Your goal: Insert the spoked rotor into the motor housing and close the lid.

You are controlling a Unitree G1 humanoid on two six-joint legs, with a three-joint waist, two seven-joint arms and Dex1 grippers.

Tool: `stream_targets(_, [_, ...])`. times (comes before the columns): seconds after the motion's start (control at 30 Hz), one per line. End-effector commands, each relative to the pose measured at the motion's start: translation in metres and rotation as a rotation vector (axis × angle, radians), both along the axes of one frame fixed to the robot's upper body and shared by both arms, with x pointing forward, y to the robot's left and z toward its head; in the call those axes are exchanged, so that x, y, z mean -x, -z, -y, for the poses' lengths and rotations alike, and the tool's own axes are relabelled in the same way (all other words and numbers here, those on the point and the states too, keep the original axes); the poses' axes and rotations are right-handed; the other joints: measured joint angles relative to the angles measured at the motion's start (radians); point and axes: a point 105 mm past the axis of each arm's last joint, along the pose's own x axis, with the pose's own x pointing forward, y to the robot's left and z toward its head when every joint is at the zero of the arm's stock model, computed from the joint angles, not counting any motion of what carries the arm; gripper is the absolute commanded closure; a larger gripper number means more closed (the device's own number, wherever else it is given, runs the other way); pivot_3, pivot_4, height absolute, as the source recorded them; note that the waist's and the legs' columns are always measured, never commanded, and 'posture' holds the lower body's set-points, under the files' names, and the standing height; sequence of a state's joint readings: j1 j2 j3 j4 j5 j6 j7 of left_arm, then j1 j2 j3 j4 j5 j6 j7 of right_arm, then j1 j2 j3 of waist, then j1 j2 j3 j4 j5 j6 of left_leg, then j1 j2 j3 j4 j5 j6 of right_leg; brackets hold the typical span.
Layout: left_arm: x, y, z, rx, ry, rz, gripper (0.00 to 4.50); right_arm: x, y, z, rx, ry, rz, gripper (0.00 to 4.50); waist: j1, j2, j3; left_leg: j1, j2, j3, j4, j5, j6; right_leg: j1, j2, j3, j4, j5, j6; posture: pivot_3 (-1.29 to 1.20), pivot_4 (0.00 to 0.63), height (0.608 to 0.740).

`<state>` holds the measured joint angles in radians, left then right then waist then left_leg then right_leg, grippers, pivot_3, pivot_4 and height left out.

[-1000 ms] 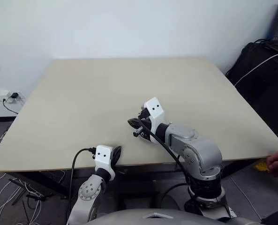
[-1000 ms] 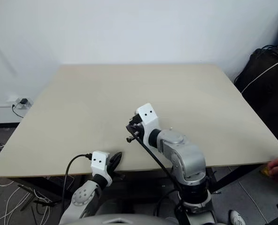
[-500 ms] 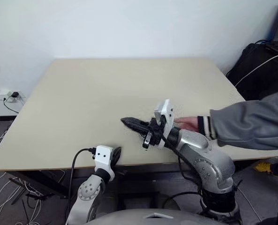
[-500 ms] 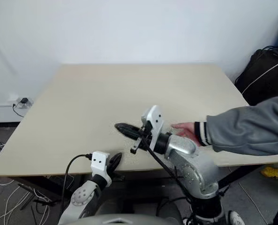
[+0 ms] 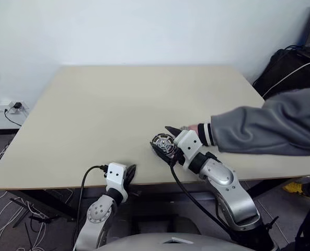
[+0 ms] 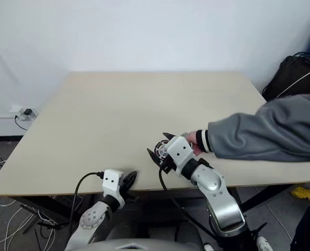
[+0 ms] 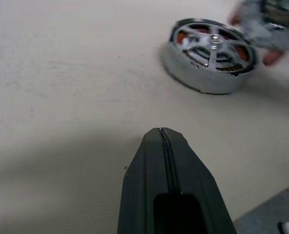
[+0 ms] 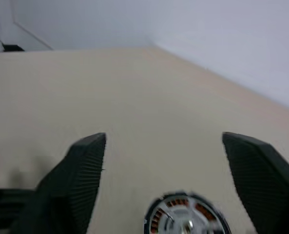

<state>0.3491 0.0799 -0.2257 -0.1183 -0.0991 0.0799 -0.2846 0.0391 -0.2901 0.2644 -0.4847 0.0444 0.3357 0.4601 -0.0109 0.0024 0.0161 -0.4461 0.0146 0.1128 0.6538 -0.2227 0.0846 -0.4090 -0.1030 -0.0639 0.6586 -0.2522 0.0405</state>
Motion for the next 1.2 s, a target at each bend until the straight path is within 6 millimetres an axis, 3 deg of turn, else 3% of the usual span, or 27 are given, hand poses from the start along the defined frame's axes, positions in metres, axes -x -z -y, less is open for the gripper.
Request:
stream_targets(0.03, [-0.004, -0.009, 0.003, 0.012, 0.009, 0.043, 4.50, 0.001, -0.002, 0.003, -0.015, 0.006, -0.025, 0.60, 0.000, 0.000, 0.000, 0.000, 0.000, 0.000, 0.000, 0.000, 0.000, 0.000, 0.000, 0.000, 0.000, 0.000, 0.000, 0.00, 0.000, 0.740])
stream_targets(0.23, [-0.005, -0.009, 0.003, 0.009, 0.016, 0.042, 4.50, 0.008, 0.019, -0.001, 0.024, -0.066, -0.219, 0.60, 0.000, 0.000, 0.000, 0.000, 0.000, 0.000, 0.000, 0.000, 0.000, 0.000, 0.000, -0.001, 0.000, 0.000, -0.001, 0.00, 0.000, 0.740])
stream_targets(0.43, [-0.006, -0.009, 0.002, 0.007, 0.017, 0.043, 4.50, 0.009, 0.037, 0.004, 0.238, -0.135, -0.332, 0.60, 0.001, 0.000, 0.000, 0.000, 0.000, 0.000, 0.002, 0.000, 0.000, 0.001, -0.003, -0.005, 0.000, 0.001, 0.000, 0.00, 0.000, 0.740])
stream_targets(0.6, [-0.009, -0.010, 0.005, 0.008, 0.024, 0.050, 4.50, -0.004, 0.042, 0.006, 0.463, -0.191, -0.279, 0.60, 0.001, 0.000, 0.000, 0.000, 0.000, 0.000, 0.002, 0.000, 0.000, 0.000, -0.004, -0.009, 0.001, 0.001, 0.000, 0.00, 0.000, 0.740])
stream_targets(0.83, [-0.010, -0.016, 0.007, 0.014, 0.018, 0.063, 4.50, -0.025, 0.037, -0.007, 0.634, -0.316, -0.181, 0.60, 0.001, 0.000, 0.000, -0.001, 0.000, 0.000, 0.005, -0.001, 0.002, 0.001, -0.004, -0.010, 0.001, 0.002, 0.001, 0.00, 0.000, 0.740])
stream_targets(1.2, [-0.010, -0.022, 0.008, 0.020, 0.001, 0.070, 4.50, -0.054, 0.052, -0.023, 0.844, -0.446, -0.161, 0.60, -0.001, 0.000, 0.000, -0.001, 0.000, 0.000, 0.008, -0.001, 0.003, 0.002, -0.004, -0.010, 0.002, 0.003, 0.003, 0.00, 0.000, 0.740])
